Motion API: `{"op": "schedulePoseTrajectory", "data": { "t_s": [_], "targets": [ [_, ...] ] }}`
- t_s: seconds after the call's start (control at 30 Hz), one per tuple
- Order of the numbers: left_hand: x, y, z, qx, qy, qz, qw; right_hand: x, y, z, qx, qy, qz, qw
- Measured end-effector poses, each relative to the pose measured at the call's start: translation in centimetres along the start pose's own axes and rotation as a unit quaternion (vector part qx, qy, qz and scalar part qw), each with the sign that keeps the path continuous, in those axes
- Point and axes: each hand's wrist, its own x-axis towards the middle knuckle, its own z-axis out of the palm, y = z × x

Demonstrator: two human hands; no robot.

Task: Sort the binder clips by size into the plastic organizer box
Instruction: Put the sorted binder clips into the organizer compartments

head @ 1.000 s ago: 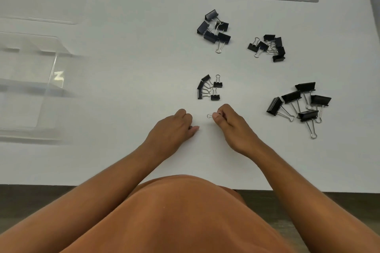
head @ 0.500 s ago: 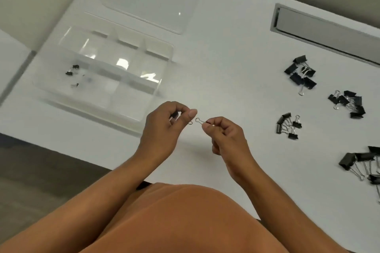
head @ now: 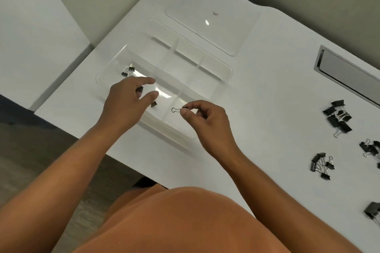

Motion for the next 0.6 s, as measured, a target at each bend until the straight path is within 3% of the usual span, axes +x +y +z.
{"op": "schedulePoseTrajectory", "data": {
  "t_s": [0.13,0.2,0.37,0.6],
  "targets": [
    [-0.3,-0.9,-0.9,-0.135,-0.006,-0.044,0.990,2.8,-2.5,1.3,-0.110,-0.011,-0.058,0.992],
    [-0.6,-1.4,-1.3,-0.153,-0.014,-0.038,0.987,4.1,-3.6,2.0,-0.181,-0.026,-0.088,0.979],
    [-0.8,-1.4,-1.8,-0.061,0.009,0.005,0.998,5.6,-4.4,3.4,-0.294,-0.115,-0.083,0.945],
    [1.0,-0.2,-0.2,0.042,0.037,0.068,0.996,2.9,-2.7,3.1,-0.235,-0.118,0.015,0.965]
  ]
}}
